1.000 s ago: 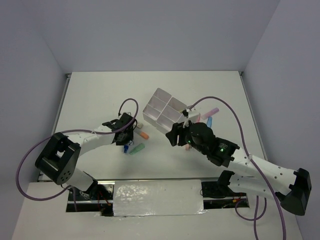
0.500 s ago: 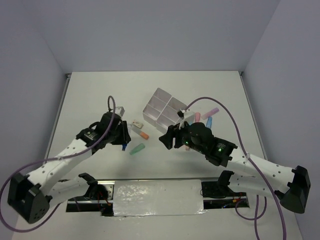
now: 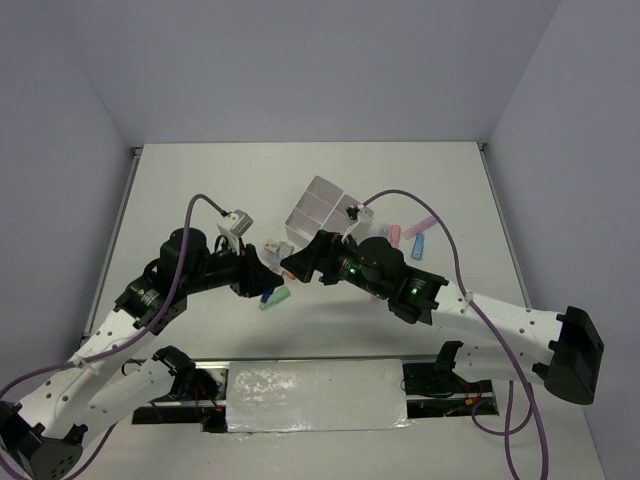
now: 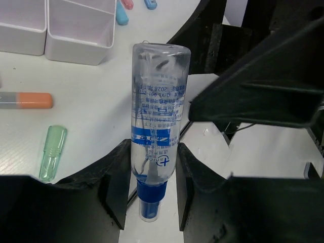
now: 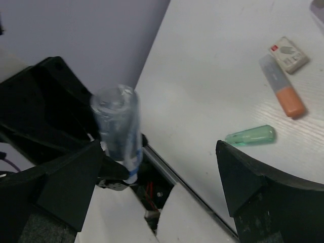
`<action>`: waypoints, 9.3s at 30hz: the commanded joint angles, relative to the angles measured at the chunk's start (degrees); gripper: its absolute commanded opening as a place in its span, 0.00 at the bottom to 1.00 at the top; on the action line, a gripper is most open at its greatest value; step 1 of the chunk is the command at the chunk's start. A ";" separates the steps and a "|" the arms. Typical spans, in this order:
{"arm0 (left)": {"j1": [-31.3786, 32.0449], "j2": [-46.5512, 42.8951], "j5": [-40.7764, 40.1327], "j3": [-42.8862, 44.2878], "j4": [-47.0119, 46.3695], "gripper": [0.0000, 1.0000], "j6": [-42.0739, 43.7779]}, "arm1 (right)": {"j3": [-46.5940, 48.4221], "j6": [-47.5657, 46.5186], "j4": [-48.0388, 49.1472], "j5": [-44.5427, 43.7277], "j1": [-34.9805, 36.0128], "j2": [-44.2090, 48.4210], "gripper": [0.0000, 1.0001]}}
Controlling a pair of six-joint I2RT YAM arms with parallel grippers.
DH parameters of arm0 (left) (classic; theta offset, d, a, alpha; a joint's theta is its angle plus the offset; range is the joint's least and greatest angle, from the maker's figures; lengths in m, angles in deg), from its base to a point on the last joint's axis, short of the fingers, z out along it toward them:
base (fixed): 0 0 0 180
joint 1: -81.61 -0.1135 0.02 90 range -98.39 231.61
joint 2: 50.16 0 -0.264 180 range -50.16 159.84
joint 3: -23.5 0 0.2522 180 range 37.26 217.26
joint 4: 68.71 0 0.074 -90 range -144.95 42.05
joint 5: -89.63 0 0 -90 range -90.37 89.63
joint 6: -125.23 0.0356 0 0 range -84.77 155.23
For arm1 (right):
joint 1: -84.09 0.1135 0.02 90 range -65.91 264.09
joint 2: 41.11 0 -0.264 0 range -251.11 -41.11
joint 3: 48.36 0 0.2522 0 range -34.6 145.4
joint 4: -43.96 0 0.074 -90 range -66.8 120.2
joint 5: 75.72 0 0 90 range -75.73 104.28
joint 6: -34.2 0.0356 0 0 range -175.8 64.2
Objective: Sort the stationery into containers
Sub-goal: Pick up the stationery from the center of the board, then place the stationery in the storage box, then pick up the stationery from the center of the board.
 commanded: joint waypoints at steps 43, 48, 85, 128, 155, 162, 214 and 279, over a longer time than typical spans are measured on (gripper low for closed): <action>1.30 -5.61 -4.01 -4.33 -30.55 0.97 -5.23 | -11.32 34.76 29.15 -49.03 15.10 7.90 0.00; 1.30 -6.31 -0.06 -5.38 -32.11 0.98 -3.82 | -12.39 30.50 35.41 -45.69 15.19 8.78 0.00; 1.30 0.98 5.92 -2.57 -38.27 0.51 -1.62 | -9.49 30.51 33.74 -40.67 15.10 5.36 0.00; 1.30 31.81 -28.88 33.45 2.13 0.00 12.70 | 4.89 32.44 -44.15 -55.52 12.73 30.32 0.97; 1.39 66.01 -30.47 64.22 15.07 0.00 19.04 | 8.97 20.84 -56.78 -52.10 12.82 38.23 0.96; 1.83 69.01 -29.33 66.34 16.57 0.00 19.21 | 8.53 20.58 -56.26 -52.36 12.82 38.31 0.96; 1.57 10.49 -68.67 20.38 34.76 0.99 -7.92 | 31.16 -11.62 -32.95 -20.26 10.18 -30.02 0.98; -0.54 -7.80 -68.44 10.18 25.89 0.99 -4.69 | 28.06 -5.53 -40.62 -13.87 9.39 -62.16 0.00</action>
